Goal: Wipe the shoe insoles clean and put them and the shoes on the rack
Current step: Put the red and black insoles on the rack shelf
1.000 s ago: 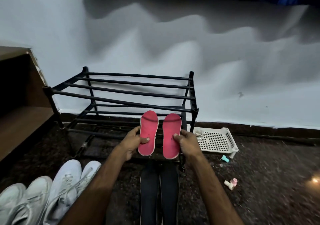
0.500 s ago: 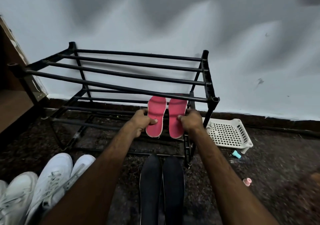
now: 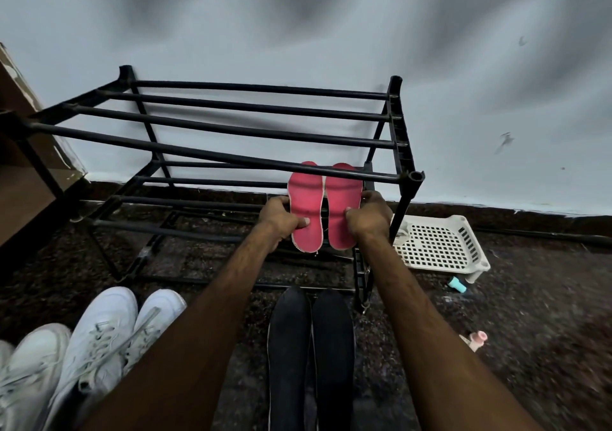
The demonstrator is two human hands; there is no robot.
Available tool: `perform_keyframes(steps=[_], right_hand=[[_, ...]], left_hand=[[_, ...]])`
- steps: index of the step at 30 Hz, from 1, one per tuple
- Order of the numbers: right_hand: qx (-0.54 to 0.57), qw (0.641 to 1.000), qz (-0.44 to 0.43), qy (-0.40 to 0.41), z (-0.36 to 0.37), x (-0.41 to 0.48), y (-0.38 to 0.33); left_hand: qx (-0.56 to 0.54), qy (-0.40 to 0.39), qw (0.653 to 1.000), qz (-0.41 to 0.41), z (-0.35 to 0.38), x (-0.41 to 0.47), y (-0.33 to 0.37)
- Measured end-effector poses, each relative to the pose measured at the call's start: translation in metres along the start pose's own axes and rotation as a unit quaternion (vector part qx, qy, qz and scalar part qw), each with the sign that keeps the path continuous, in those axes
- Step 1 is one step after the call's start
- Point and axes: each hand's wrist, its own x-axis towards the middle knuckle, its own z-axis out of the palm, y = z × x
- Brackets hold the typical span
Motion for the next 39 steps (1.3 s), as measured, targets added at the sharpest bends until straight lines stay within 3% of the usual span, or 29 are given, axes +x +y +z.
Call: perform_keyframes(steps=[6,14,17,21,25,27,30,32,35,39], right_hand=[[-0.08,0.995,-0.056,-0.005,0.005,-0.008,0.004],[-0.203,0.966,-0.158,0.029,0.009,-0.023,0.012],[-0.193,0.957,-0.216,0.027,0.01,-0.035,0.02],[-0.119,0.963,-0.238,0.041,0.008,-0.06,0.04],[-0.039,0.964,-0.248,0.088,-0.005,-0.094,0.061],[-0.011,0.968,-0.223,0.119,-0.011,-0.111,0.077],[0.01,0.983,-0.126,0.137,-0.013,-0.131,0.119],[-0.002,0.995,-0.032,0.091,-0.011,-0.142,0.153],[-0.094,0.989,0.107,-0.032,-0.003,-0.158,0.197],[-0.156,0.968,0.161,-0.112,0.006,-0.172,0.22]], left_hand=[[0.028,0.007,1.0,0.011,-0.007,0.006,-0.013],[0.039,0.073,0.997,0.011,-0.009,-0.018,-0.017],[0.093,0.145,0.983,0.06,-0.008,-0.034,-0.021],[0.058,0.291,0.947,0.124,-0.002,-0.07,-0.03],[0.032,0.378,0.917,0.12,0.009,-0.104,-0.065],[0.036,0.383,0.919,0.086,0.018,-0.119,-0.091],[0.064,0.299,0.951,-0.03,0.04,-0.131,-0.159],[0.12,0.225,0.959,-0.122,0.052,-0.137,-0.205],[0.24,0.15,0.934,-0.216,0.065,-0.158,-0.241],[0.323,0.102,0.917,-0.21,0.069,-0.187,-0.242]])
